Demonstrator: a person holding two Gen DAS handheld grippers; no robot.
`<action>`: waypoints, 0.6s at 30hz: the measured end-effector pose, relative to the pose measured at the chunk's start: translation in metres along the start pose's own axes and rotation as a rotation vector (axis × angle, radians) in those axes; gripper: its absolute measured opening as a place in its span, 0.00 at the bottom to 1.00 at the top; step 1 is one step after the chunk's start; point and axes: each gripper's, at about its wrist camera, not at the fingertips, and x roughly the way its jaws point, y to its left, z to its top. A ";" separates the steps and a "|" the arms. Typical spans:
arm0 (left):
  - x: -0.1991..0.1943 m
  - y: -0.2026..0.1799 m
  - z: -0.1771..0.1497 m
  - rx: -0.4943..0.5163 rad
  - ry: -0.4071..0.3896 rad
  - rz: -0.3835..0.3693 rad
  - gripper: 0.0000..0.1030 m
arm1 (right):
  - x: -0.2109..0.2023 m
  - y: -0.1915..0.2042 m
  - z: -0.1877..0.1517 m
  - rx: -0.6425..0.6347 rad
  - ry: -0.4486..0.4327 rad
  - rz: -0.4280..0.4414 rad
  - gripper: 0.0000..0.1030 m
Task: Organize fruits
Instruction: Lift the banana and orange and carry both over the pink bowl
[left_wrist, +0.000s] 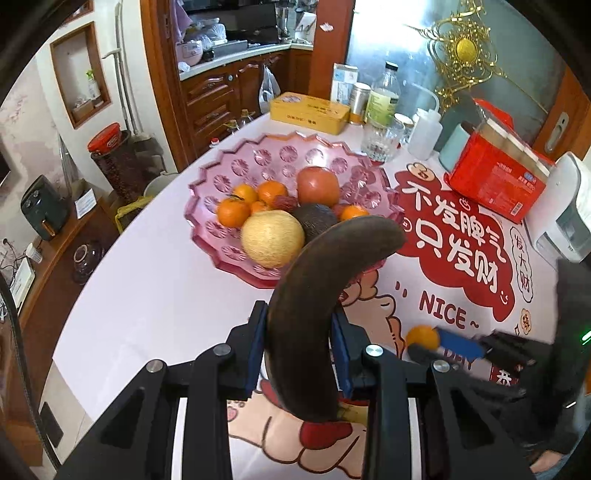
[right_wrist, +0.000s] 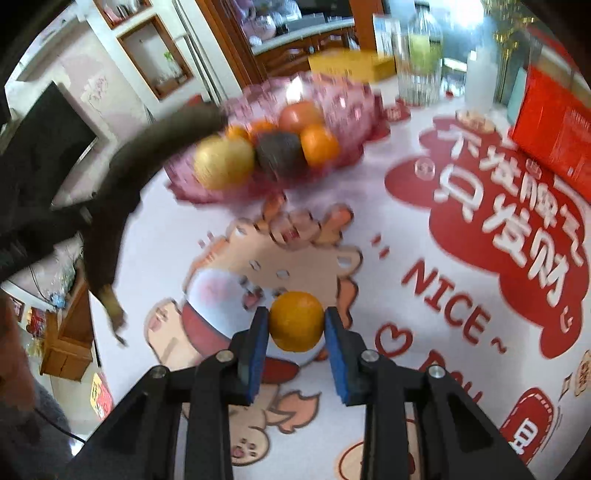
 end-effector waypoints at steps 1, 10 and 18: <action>-0.004 0.003 0.001 -0.001 -0.006 0.001 0.30 | -0.009 0.004 0.005 -0.004 -0.020 -0.003 0.30; -0.051 0.026 0.018 0.002 -0.082 -0.003 0.30 | -0.077 0.042 0.046 -0.035 -0.174 -0.028 0.30; -0.090 0.041 0.058 0.024 -0.168 -0.005 0.30 | -0.128 0.075 0.091 -0.102 -0.311 -0.079 0.30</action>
